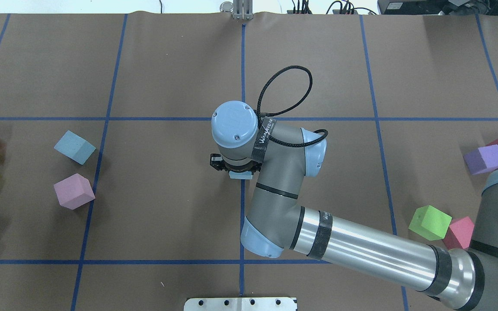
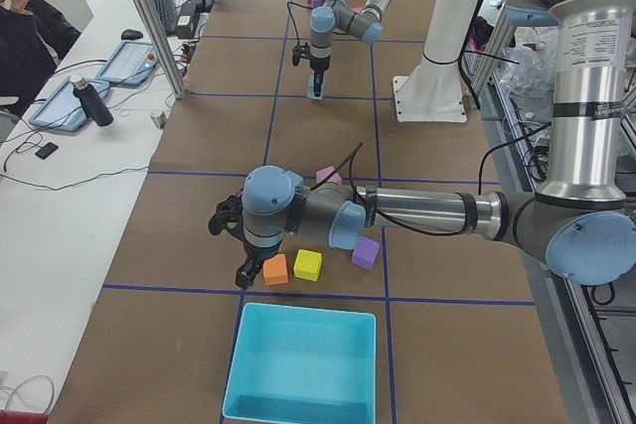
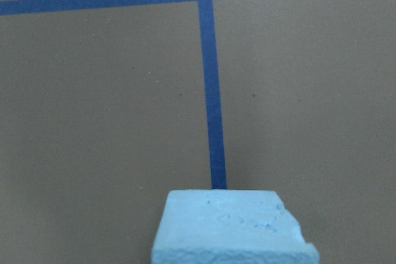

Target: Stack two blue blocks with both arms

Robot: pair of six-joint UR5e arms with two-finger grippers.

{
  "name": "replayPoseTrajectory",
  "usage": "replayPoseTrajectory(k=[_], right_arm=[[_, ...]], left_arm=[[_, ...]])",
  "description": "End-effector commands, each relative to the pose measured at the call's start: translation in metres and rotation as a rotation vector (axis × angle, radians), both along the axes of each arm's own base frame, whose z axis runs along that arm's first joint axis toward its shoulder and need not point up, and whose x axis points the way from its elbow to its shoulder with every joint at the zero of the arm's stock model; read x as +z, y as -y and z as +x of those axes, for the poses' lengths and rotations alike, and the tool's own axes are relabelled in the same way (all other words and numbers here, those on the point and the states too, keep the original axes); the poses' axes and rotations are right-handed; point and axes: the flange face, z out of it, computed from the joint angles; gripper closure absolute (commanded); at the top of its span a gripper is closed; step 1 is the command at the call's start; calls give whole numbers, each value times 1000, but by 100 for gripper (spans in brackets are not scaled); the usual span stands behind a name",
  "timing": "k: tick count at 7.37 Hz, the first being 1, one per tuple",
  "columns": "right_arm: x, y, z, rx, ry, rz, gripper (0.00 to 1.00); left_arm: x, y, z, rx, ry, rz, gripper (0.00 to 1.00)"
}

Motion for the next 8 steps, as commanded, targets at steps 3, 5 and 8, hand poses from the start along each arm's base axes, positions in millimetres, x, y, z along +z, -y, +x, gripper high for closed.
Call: replayPoseTrajectory(k=[3,5,8], right_arm=[[4,6,3,-37,-11,40,54],[8,7,1,-37,-19,35,45],[3,7,2,-34,-10,37,1]], left_arm=[[0,0,0,0,1,1,2],[-1,0,0,0,0,3,2],[-1,0,0,0,0,3,2]])
